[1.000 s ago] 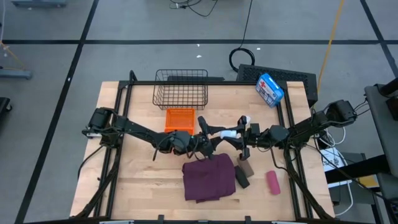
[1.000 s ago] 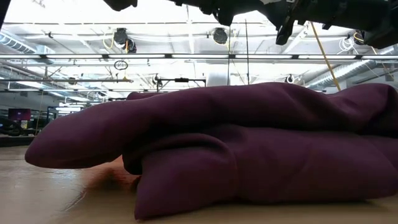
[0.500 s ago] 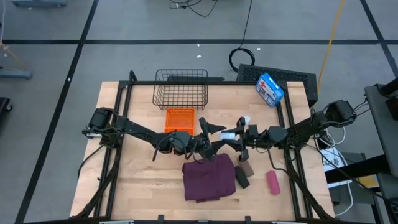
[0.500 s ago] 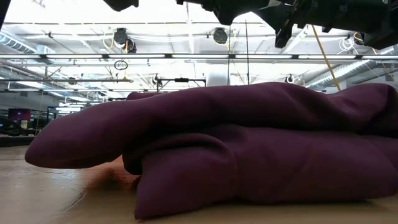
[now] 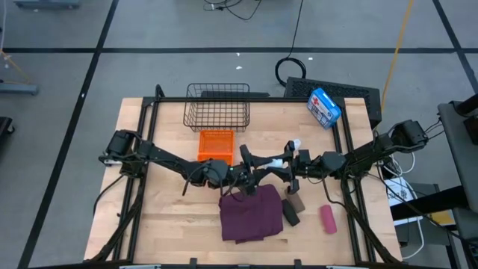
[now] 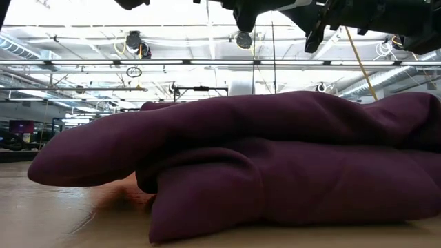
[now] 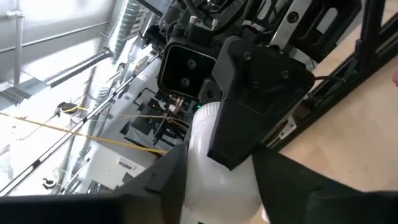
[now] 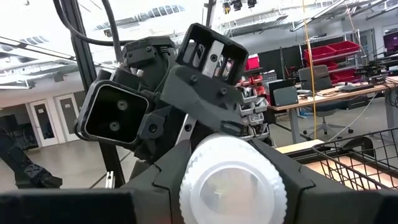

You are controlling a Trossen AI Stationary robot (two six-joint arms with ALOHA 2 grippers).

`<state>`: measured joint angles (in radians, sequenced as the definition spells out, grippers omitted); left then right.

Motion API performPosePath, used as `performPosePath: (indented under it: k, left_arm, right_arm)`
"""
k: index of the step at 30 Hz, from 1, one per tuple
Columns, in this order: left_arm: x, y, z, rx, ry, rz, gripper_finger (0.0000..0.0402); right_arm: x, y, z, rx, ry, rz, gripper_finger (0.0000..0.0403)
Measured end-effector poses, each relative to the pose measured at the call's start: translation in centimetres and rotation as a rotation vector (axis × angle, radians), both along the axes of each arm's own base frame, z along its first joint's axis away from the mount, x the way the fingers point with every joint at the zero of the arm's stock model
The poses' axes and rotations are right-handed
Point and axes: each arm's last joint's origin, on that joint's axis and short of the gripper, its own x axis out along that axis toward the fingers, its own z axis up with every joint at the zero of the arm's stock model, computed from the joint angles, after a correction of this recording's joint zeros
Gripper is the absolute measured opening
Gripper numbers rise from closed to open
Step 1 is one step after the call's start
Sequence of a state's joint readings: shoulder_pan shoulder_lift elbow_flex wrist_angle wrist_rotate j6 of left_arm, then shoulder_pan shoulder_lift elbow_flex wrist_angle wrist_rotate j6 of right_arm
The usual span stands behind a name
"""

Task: Pick & place medical supplies in basket/bin
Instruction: Put the bottom white pill bottle into the top orange bin

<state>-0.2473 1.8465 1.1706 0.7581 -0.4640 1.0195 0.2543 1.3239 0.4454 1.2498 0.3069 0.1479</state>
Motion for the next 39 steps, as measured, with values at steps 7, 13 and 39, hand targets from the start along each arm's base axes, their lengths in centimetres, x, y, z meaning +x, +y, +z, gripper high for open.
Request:
performPosePath:
  k: [7,13,39]
  left_arm:
    - [0.0,0.0,-0.1,-0.092,-0.010,0.018,0.0142]
    - [-0.3,2.0,-1.3,-0.314,-0.075,-0.013,0.0141]
    - [-5.2,7.7,-5.3,-0.857,-0.350,-0.436,0.0140]
  right_arm:
    - [0.0,0.0,-0.1,0.015,0.011,0.000,0.0140]
    - [-0.3,-0.1,0.3,-0.051,0.021,-0.029,0.0184]
    - [-1.2,-3.1,8.0,-0.247,0.447,-0.085,0.0225]
